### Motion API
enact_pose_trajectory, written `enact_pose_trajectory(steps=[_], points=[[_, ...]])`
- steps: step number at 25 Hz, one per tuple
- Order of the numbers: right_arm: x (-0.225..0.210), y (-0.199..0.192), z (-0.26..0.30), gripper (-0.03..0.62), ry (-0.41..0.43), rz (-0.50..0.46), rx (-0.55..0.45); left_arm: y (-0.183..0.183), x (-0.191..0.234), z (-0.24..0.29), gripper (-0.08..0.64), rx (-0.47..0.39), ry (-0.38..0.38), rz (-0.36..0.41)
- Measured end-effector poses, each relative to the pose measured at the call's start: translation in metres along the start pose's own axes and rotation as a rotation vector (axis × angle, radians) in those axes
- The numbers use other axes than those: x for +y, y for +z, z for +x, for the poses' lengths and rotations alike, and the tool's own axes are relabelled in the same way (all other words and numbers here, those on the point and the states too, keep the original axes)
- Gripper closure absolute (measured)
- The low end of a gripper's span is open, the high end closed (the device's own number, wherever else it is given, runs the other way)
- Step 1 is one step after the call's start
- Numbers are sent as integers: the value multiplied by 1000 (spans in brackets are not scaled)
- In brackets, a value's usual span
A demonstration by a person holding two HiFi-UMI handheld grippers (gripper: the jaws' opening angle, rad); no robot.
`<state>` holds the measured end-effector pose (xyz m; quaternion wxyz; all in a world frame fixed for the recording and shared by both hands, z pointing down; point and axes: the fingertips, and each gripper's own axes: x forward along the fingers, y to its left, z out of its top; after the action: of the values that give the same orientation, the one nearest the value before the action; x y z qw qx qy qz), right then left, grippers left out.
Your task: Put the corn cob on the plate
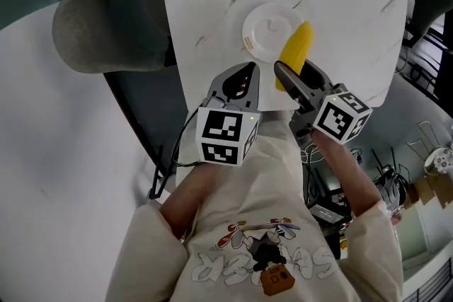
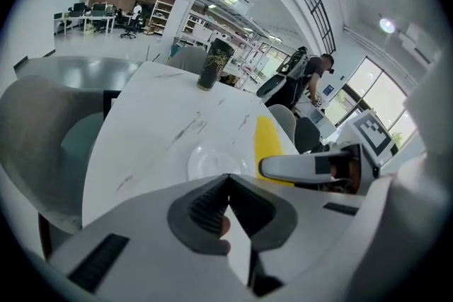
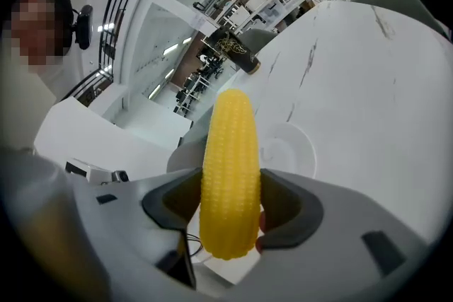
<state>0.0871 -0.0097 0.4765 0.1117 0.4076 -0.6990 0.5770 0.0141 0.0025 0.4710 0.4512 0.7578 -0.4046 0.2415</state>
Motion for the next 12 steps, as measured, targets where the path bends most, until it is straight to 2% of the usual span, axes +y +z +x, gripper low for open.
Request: enact_pose_trajectory(steps=[4, 8, 12], points=[[-17, -6, 12, 350, -40, -8, 29, -12, 8, 11, 554, 17, 24, -26], [-35, -15, 18, 350, -168, -101, 112, -23, 15, 21, 555, 31, 46, -60], [-44, -21, 29, 350, -227, -138, 162, -28, 26, 27, 555, 34, 73, -82]])
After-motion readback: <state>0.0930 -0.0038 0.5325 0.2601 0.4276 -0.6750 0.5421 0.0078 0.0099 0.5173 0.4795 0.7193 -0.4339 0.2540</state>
